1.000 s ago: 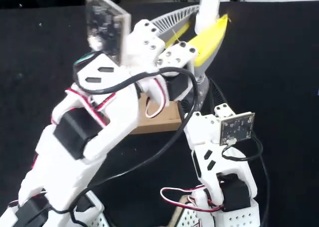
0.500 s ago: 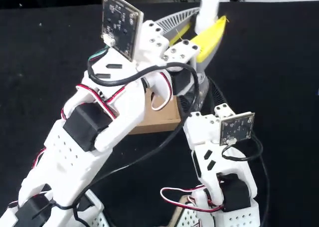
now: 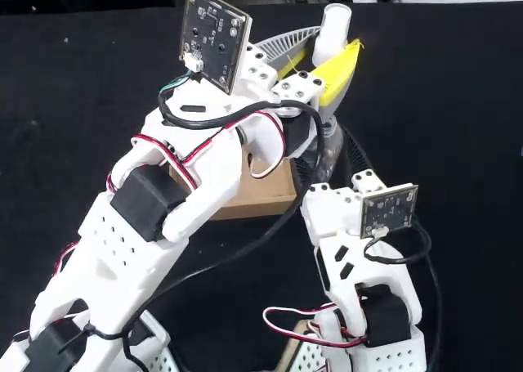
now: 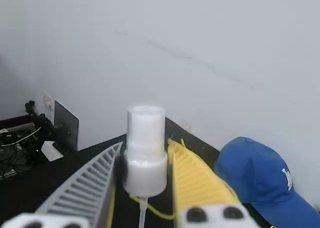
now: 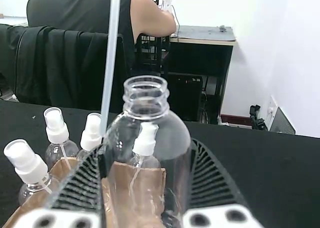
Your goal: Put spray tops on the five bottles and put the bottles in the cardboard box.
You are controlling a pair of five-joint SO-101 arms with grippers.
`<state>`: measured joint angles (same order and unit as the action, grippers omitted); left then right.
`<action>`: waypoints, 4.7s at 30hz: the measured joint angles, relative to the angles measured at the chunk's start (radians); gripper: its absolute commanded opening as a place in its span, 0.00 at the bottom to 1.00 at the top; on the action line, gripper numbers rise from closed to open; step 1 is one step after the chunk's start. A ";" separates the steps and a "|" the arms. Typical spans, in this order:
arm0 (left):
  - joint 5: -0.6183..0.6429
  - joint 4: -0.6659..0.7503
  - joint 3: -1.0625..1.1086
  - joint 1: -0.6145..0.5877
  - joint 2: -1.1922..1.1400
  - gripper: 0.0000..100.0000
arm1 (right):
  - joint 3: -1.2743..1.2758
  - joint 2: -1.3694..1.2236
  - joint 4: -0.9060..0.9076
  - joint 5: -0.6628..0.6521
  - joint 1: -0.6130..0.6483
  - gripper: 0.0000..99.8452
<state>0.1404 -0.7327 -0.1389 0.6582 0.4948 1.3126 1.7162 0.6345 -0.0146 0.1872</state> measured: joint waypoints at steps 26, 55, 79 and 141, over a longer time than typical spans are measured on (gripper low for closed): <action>0.000 -0.008 -0.180 0.017 -0.089 0.03 | 0.000 0.000 0.000 0.000 0.002 0.01; 0.000 -0.284 0.172 -0.201 0.393 0.19 | 0.028 0.000 -0.044 0.020 0.002 0.01; 0.000 0.373 1.401 -1.138 0.605 0.19 | 0.032 -0.783 -0.732 0.095 0.149 0.01; 0.000 0.512 1.553 -1.138 0.606 0.19 | 0.138 -1.732 -1.772 -0.005 0.215 0.01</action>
<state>0.1404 -0.2202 1.4139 -0.4803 1.1009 1.4507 -0.0161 -1.1377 -0.0192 0.4020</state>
